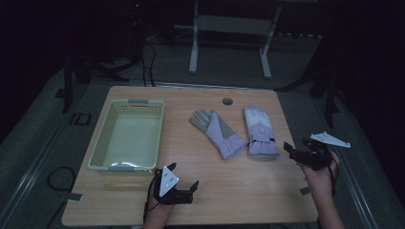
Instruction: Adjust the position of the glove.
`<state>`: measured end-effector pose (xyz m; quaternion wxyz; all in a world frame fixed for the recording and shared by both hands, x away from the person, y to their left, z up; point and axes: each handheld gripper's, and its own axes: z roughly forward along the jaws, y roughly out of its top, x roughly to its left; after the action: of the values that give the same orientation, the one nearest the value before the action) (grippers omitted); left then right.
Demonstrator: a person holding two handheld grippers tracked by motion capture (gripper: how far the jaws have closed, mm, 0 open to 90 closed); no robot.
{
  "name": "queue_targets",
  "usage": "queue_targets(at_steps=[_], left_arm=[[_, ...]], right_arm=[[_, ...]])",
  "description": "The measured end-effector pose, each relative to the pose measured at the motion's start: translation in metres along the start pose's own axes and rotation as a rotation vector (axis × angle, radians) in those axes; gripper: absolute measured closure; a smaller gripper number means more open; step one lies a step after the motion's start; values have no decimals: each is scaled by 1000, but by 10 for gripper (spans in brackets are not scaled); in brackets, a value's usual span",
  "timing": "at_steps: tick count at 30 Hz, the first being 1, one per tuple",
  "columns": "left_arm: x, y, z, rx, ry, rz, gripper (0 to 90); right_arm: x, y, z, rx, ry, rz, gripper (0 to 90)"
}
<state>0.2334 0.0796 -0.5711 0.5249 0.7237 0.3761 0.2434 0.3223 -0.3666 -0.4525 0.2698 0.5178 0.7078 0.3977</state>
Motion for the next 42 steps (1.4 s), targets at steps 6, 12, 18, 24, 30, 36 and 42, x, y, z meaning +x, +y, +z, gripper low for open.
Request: queue_targets(at_steps=[6, 12, 18, 24, 30, 36, 42], left_arm=[[0, 0, 0, 1, -2, 2, 0], [0, 0, 0, 1, -3, 5, 1], [0, 0, 0, 0, -5, 5, 1], [1, 0, 0, 1, -8, 5, 1], [1, 0, -1, -4, -10, 5, 1], [1, 0, -1, -2, -13, -1, 1], [1, 0, -1, -4, -15, -2, 0]], right_arm=[[11, 19, 6, -17, 13, -36, 224], [24, 37, 15, -9, 58, -59, 251], [42, 56, 32, 0, 109, -75, 315], [61, 64, 50, 24, 139, -123, 344], [79, 68, 70, 47, 167, -152, 370], [97, 69, 92, 81, 198, -189, 397], [109, 68, 117, 126, 224, -214, 448]])
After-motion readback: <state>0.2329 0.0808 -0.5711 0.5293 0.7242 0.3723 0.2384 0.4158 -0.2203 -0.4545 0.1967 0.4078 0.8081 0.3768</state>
